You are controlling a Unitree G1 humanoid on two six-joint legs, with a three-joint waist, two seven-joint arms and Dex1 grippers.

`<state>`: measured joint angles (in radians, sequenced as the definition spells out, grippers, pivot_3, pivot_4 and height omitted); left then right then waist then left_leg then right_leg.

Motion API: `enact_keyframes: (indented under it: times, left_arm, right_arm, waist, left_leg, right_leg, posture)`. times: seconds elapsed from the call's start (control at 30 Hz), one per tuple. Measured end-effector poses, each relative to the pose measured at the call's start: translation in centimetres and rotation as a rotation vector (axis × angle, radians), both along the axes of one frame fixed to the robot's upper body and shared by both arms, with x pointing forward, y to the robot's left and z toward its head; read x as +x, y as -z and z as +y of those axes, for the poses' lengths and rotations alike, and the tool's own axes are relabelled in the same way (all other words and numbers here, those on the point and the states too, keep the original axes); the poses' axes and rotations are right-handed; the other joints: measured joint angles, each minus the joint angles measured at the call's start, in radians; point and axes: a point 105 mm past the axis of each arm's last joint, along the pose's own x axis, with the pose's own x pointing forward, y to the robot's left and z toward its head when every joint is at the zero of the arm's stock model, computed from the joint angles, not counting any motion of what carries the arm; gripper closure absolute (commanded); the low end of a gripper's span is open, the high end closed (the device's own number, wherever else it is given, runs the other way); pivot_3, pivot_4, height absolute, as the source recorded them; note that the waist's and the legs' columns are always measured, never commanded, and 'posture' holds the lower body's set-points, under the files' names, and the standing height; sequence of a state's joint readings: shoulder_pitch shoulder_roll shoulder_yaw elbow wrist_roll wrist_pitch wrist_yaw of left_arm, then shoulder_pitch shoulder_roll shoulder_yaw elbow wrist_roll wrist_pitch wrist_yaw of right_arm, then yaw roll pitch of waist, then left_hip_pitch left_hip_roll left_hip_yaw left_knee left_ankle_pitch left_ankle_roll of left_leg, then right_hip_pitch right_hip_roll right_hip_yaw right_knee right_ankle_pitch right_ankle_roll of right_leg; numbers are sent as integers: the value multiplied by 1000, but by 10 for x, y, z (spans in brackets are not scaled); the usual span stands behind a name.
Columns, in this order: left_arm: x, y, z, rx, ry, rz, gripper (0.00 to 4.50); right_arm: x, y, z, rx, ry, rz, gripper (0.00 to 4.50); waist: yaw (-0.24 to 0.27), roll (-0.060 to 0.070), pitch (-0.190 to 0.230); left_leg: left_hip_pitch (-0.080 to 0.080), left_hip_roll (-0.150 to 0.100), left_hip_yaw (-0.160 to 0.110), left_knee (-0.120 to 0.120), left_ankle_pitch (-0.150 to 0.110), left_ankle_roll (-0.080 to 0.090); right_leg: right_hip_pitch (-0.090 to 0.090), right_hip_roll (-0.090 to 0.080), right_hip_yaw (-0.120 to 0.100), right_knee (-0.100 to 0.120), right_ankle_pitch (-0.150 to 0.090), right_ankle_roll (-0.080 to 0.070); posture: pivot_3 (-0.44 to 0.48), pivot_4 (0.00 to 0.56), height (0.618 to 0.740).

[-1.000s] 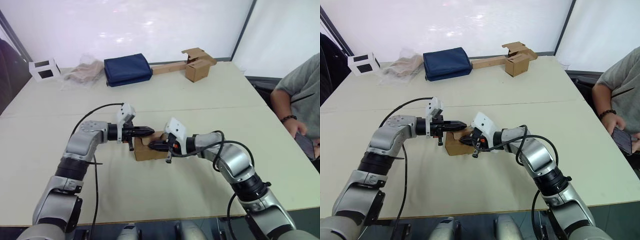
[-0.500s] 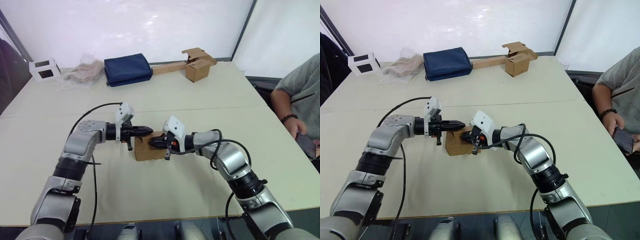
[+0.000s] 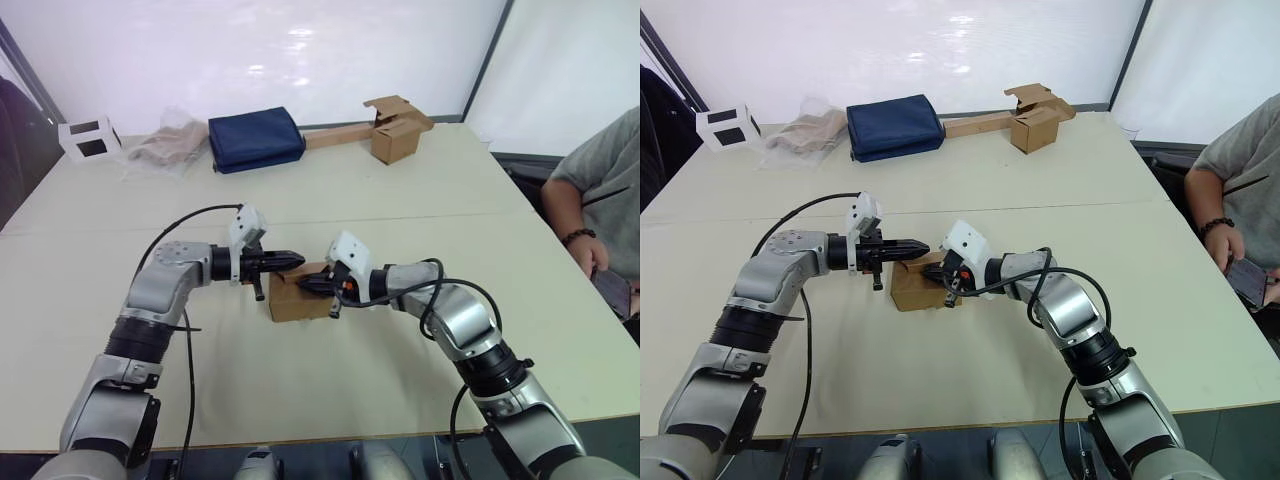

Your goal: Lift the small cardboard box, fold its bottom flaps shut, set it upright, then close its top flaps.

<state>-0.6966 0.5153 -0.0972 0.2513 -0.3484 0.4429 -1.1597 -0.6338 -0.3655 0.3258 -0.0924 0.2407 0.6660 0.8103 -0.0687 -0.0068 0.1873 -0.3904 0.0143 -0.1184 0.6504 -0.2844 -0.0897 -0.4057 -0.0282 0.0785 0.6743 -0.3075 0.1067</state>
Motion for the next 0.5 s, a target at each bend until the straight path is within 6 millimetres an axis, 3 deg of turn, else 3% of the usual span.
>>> enact_keyframes:
  times: [0.27, 0.5]
  left_arm:
    - [-8, 8, 5, 36, 19, -4, 4396]
    - [-12, 16, 11, 72, 2, -54, 4396]
  right_arm:
    - [-7, -7, -4, 34, -27, 40, 4500]
    - [-17, -48, -7, 196, -19, 20, 4500]
  waist:
    - [1, 0, 0]
    - [0, 0, 0]
  left_leg:
    - [0, 0, 0, 0, 0, 0]
    - [0, 0, 0, 0, 0, 0]
  right_leg:
    - [0, 0, 0, 0, 0, 0]
    - [0, 0, 0, 0, 0, 0]
  posture:
    - [0, 150, 740]
    - [0, 150, 740]
